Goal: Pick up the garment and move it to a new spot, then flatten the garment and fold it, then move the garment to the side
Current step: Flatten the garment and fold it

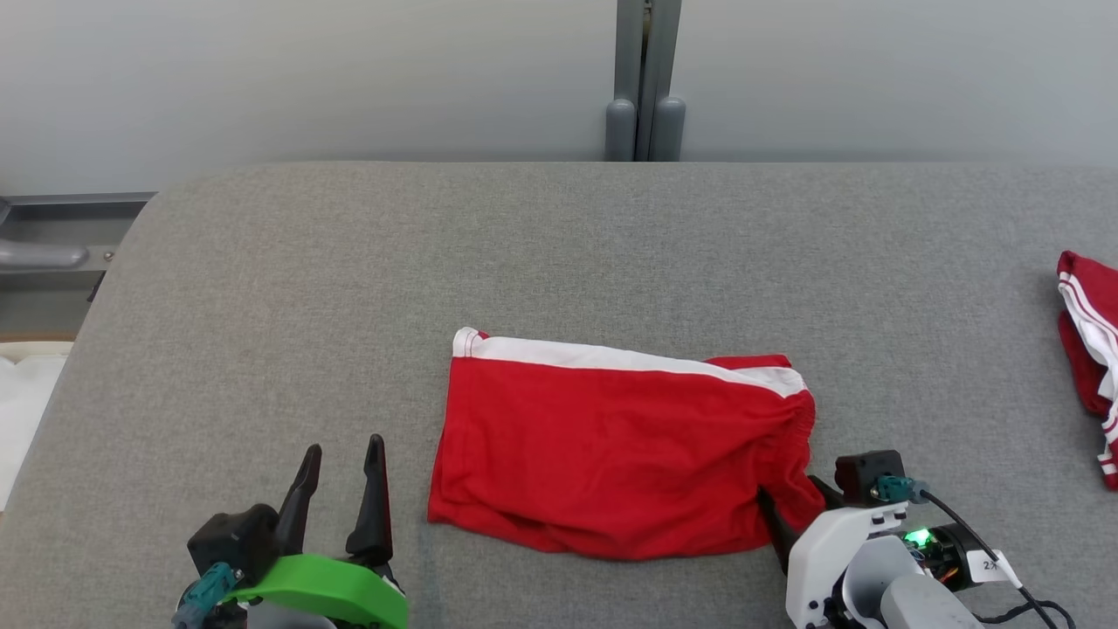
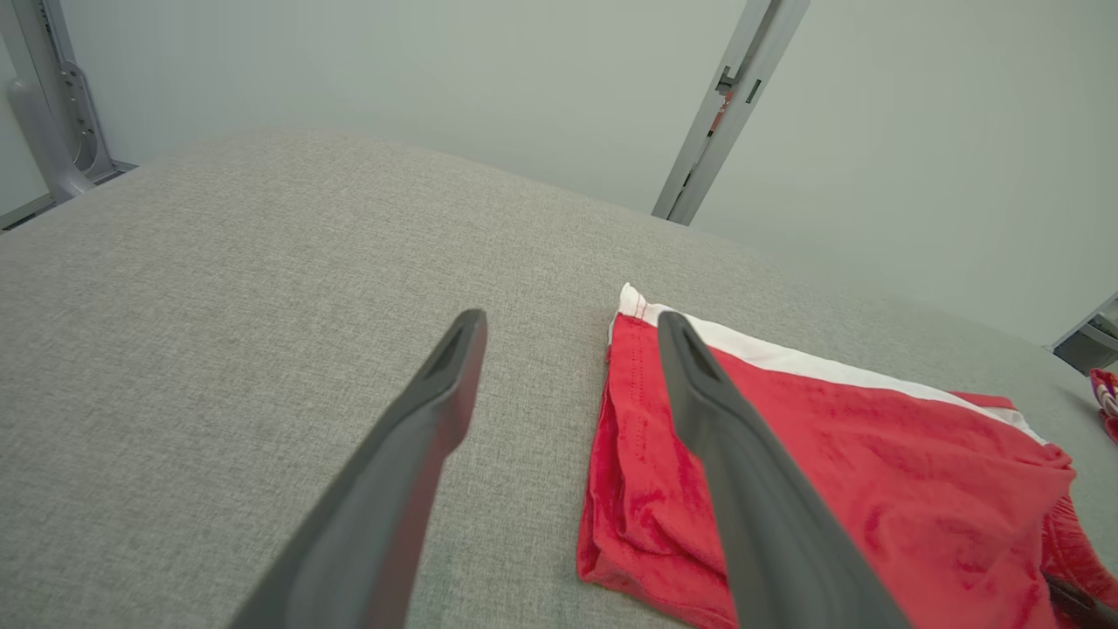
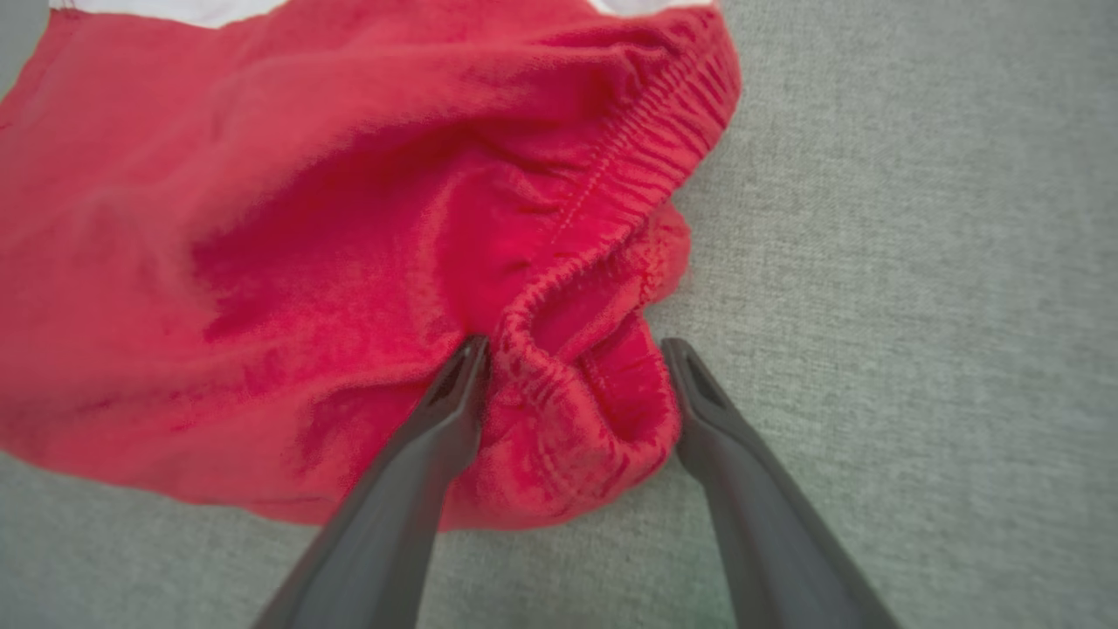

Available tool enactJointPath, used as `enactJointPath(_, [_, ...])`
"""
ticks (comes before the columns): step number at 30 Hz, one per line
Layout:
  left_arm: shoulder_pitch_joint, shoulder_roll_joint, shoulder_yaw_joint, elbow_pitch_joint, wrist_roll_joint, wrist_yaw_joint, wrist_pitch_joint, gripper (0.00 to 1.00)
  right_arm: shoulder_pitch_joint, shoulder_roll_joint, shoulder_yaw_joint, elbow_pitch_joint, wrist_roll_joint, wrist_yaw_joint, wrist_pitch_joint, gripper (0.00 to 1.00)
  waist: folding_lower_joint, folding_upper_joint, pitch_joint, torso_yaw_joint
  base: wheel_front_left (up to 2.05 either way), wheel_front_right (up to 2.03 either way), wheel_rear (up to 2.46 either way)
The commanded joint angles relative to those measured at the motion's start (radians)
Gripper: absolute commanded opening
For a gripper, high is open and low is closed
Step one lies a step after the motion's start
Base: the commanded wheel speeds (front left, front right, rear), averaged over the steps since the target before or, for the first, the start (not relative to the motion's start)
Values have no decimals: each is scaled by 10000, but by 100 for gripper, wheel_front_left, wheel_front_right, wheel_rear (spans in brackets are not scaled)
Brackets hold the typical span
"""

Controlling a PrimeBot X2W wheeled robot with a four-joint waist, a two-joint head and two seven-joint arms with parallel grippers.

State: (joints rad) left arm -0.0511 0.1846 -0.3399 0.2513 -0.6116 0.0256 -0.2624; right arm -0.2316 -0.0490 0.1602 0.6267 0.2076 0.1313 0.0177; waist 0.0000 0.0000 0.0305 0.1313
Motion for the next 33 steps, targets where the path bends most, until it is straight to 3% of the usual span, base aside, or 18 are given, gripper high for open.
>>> enactJointPath(1, [81,-13,57,-34,111,-75,-26,100,-116,-35,86,171,168,-14,-22,51,0,0,8,-25,0,0,0])
enactJointPath(6, [-10,-119,113,-101,261,-165,-26,100,-565,-35,372,663,804,-14,-373,1,0,0,59,-134,0,0,0])
enactJointPath(16, [-30,-277,92,-230,513,-283,-27,100,-1510,-51,-108,1669,1088,-14,-1573,0,0,0,15,-579,0,0,0])
enactJointPath(27, [-69,-506,-270,-107,641,-407,-27,100,-1301,-39,-2934,1870,-549,-14,-1838,0,0,0,-39,-1046,0,0,0])
enactJointPath(33, [-186,-514,-349,-37,640,-434,-14,100,-1304,-34,-2493,1259,5,-14,-1708,0,0,0,14,-1029,0,0,0])
